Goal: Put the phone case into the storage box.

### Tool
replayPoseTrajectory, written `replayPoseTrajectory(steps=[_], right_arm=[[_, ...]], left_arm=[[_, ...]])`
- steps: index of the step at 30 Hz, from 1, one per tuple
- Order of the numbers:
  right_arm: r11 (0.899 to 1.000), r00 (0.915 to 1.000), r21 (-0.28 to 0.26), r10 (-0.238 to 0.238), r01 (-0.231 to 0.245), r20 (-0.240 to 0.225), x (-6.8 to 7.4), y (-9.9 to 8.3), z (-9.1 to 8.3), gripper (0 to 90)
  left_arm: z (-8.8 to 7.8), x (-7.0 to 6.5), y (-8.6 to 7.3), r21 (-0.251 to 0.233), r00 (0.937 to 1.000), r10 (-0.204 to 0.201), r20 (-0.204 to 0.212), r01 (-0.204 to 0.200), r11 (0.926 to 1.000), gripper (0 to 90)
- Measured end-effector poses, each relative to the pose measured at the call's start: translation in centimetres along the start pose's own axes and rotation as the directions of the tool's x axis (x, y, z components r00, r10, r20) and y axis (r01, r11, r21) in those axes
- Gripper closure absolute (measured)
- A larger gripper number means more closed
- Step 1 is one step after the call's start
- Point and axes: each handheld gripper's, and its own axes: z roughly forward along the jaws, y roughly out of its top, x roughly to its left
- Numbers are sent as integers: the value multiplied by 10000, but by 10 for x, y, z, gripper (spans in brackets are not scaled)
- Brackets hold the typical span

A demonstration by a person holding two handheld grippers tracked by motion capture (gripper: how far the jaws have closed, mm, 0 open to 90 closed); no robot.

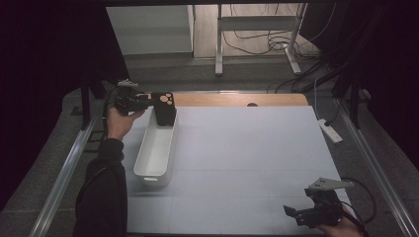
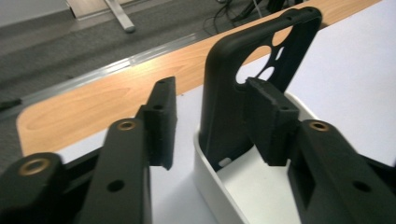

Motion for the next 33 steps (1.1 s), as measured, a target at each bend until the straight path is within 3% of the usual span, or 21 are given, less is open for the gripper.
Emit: replayPoseTrajectory(steps=[11,19,22,33], right_arm=[[10000,10000,-66,-8,8,55,1,0,-1,0],[10000,10000,-35,-28,28,55,1,0,0,0],[10000,10000,-26,-59,59,56,2,0,-1,0],[9999,9999,-24,-123,123,104,2,0,0,0]], left_arm=[[-10,-3,-8,70,9981,-466,411,463,9989,423],[-16,-6,-16,71,9977,-483,479,480,9988,327],[-19,-7,-20,93,9960,-579,679,574,9983,299],[-29,-16,-27,135,9954,-413,860,403,9991,171]])
